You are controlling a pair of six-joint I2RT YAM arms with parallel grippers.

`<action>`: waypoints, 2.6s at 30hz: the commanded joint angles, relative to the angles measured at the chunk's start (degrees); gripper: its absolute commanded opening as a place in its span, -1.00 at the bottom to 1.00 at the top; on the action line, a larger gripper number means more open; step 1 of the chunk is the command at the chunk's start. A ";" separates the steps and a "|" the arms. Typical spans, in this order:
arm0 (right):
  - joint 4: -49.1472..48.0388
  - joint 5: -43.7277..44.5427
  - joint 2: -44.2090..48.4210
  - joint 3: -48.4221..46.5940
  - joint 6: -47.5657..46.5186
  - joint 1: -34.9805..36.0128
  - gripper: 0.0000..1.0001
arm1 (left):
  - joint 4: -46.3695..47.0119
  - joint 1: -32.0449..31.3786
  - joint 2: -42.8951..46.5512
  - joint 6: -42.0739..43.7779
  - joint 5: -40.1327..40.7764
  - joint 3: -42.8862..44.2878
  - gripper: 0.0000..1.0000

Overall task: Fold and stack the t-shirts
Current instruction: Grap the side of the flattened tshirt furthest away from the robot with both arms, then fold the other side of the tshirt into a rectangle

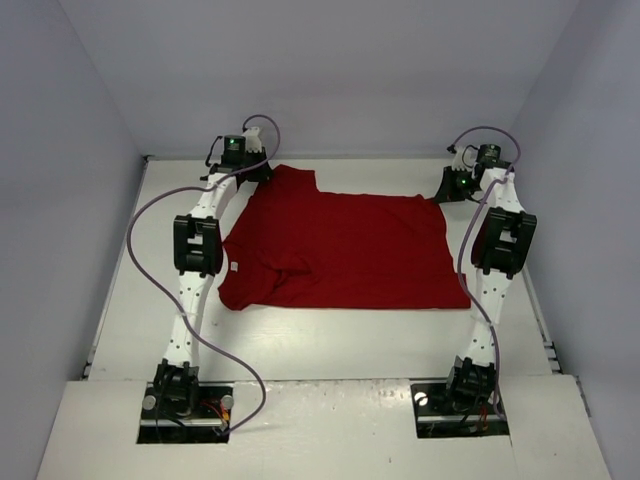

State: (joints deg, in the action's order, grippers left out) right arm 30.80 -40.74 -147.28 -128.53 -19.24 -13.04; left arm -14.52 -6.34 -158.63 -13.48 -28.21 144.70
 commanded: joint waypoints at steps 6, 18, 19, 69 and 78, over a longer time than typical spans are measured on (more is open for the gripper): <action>0.85 -5.74 6.40 -0.57 -3.73 0.21 -1.00 | 8.28 1.77 7.09 -0.84 -6.75 -0.23 -1.00; 3.63 -10.24 30.48 16.43 -22.97 -0.50 -1.00 | 14.94 2.03 38.74 20.51 -17.38 -30.79 -1.00; 4.18 -9.57 32.01 18.39 -24.68 -0.50 -1.00 | 15.36 2.03 42.47 22.84 -18.00 -36.05 -1.00; 19.41 18.25 47.03 42.47 -55.11 -1.37 0.39 | -24.19 4.19 84.31 77.26 -20.40 -90.15 0.52; 19.21 2.29 40.12 32.23 -42.80 1.04 -0.21 | -15.10 1.08 61.91 42.80 -19.24 -68.50 0.23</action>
State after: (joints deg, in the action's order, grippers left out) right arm 48.31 -29.95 -103.77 -91.91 -69.47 -14.16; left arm -34.79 -2.44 -87.28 45.62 -47.85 68.21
